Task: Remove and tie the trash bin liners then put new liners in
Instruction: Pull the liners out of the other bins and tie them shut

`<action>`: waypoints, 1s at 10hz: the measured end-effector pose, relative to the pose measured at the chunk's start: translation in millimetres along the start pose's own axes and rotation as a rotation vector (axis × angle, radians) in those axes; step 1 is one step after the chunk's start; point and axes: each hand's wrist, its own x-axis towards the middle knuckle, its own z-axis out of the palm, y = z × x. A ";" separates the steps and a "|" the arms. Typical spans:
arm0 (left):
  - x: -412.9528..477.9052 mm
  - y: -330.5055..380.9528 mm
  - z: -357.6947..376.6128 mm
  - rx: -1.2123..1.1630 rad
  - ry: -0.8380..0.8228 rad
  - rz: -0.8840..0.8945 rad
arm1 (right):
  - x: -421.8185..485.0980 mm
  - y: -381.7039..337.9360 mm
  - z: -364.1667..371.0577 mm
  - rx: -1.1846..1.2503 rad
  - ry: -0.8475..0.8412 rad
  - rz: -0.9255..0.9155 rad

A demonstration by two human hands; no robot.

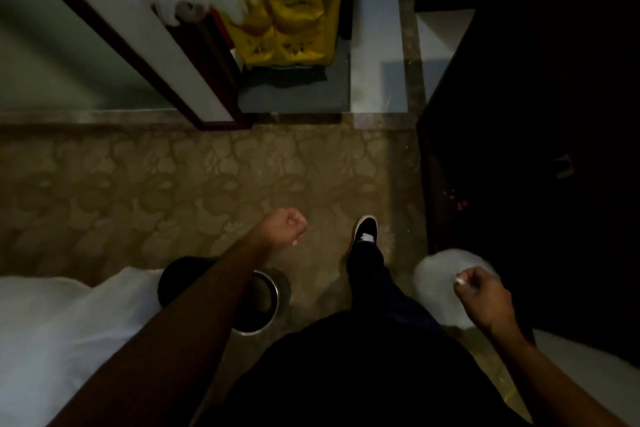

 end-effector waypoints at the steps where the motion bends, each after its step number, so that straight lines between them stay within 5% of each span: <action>1: 45.1 32.7 -38.3 0.049 0.031 0.062 | 60.7 -42.4 -11.8 -0.052 -0.058 -0.020; 5: 114.3 30.9 -140.8 -0.124 0.159 -0.300 | 233.6 -345.3 -48.2 0.046 -0.175 -0.511; 10: 257.5 101.5 -298.4 -0.234 0.195 -0.109 | 252.8 -647.6 -110.1 0.325 -0.064 -0.903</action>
